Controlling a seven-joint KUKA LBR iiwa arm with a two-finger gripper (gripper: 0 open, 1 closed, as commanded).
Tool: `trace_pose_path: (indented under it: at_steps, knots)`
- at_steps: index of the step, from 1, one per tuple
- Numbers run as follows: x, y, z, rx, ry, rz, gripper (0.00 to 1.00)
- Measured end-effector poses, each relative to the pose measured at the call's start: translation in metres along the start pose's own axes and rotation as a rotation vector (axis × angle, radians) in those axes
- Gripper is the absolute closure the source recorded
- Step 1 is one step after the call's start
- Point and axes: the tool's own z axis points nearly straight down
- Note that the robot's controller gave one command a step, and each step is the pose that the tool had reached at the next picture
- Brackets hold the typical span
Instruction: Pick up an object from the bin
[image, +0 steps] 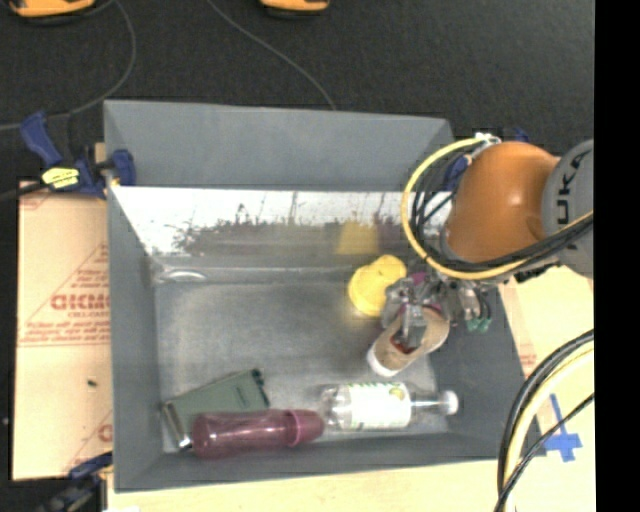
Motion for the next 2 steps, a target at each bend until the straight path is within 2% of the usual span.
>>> trace_pose_path:
  at_steps: [1, 2]
  knots:
    - [-0.005, -0.013, 0.060, 0.002, -0.018, 0.002, 1.00]
    - [0.005, 0.003, -0.014, -0.001, 0.001, 0.005, 1.00]
